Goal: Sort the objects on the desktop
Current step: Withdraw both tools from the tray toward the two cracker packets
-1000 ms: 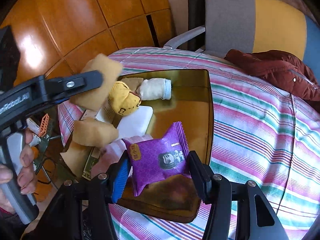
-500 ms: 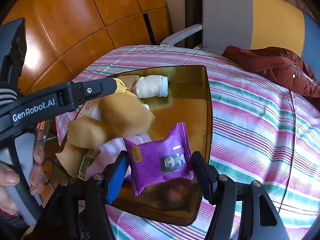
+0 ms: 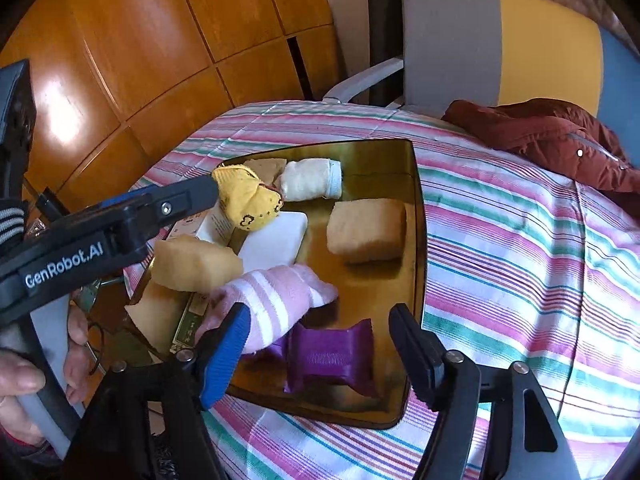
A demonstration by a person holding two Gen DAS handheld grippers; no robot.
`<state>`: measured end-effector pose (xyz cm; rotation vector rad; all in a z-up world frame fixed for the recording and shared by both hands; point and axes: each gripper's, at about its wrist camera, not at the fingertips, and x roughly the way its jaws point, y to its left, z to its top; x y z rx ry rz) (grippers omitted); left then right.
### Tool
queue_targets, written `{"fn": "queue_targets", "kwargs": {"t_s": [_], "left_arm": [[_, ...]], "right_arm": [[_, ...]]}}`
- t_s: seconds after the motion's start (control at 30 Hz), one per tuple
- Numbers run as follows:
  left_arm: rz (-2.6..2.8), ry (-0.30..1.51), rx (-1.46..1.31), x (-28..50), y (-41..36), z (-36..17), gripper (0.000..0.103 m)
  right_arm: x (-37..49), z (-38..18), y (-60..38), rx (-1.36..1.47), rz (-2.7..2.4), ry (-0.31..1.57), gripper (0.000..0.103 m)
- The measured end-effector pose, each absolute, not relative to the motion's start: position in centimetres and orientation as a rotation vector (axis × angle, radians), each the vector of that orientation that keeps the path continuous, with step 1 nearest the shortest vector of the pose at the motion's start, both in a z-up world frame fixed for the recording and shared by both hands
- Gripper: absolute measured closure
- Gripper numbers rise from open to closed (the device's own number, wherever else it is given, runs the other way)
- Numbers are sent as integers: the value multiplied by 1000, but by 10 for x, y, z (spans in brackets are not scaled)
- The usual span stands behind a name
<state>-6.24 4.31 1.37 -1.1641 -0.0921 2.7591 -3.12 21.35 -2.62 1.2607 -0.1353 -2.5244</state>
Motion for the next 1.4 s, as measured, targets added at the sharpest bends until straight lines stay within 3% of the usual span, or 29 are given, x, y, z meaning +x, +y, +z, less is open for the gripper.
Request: {"fn": "queue_targets", "kwargs": {"t_s": [0.37, 0.57, 1.4], "left_arm": [[2801, 7, -1117, -38, 48, 23, 27], [2795, 27, -1098, -28, 55, 26, 27], [2622, 141, -1048, -4, 120, 30, 27]], "right_arm": [[-8, -10, 227, 1202, -2627, -147, 14], [1, -7, 246, 1209, -2669, -176, 10], [30, -7, 364, 1405, -2870, -219, 7]]}}
